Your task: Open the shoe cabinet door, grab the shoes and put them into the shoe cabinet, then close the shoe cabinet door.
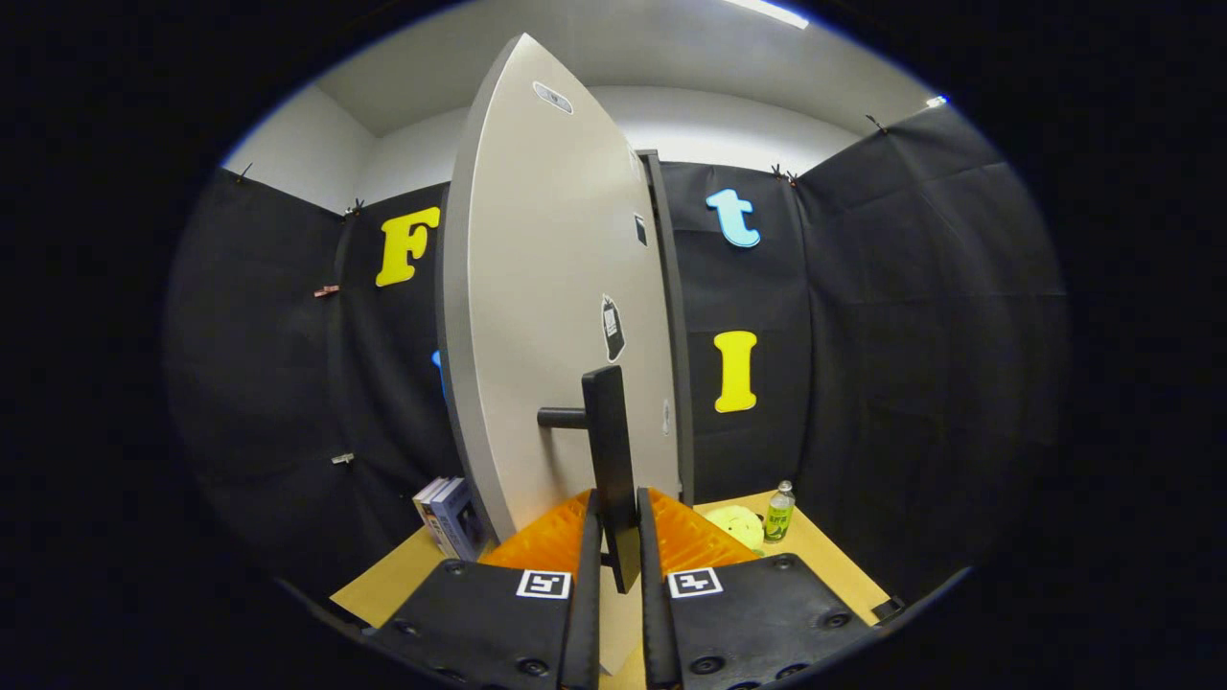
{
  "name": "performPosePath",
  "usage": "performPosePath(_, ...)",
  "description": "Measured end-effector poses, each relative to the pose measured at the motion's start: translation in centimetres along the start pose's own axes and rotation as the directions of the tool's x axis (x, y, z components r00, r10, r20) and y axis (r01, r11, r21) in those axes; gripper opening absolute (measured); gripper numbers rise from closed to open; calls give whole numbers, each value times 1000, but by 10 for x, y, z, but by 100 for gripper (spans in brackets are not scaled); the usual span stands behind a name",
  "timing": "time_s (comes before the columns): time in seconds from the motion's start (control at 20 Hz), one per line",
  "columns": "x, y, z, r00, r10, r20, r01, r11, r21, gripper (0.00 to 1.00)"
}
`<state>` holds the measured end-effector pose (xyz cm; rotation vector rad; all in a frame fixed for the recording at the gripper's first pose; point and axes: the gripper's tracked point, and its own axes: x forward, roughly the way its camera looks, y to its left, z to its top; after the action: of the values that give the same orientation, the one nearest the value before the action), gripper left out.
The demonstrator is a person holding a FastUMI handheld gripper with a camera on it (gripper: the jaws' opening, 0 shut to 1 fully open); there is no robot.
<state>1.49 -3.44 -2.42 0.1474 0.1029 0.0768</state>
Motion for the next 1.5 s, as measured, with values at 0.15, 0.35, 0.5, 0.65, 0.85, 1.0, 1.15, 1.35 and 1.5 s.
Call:
performPosePath(0.15,4,-20,3,999,-37,5,38,999,-18,18)
performPosePath(0.35,2,-41,8,998,-57,9,57,998,-21,17)
performPosePath(0.5,-1,-55,11,997,-73,12,73,997,-5,17)
performPosePath(0.65,1,-58,13,997,-80,18,80,997,-1,17)
performPosePath(0.85,-5,-75,16,992,-119,37,119,993,6,15)
performPosePath(1.0,-14,-70,19,992,-118,48,117,993,24,15)
performPosePath(1.15,-19,-73,20,987,-147,58,147,989,-9,16)
performPosePath(1.35,-35,-75,23,982,-182,50,183,983,-18,16)
performPosePath(1.5,-56,-68,10,982,-187,8,187,982,-14,26)
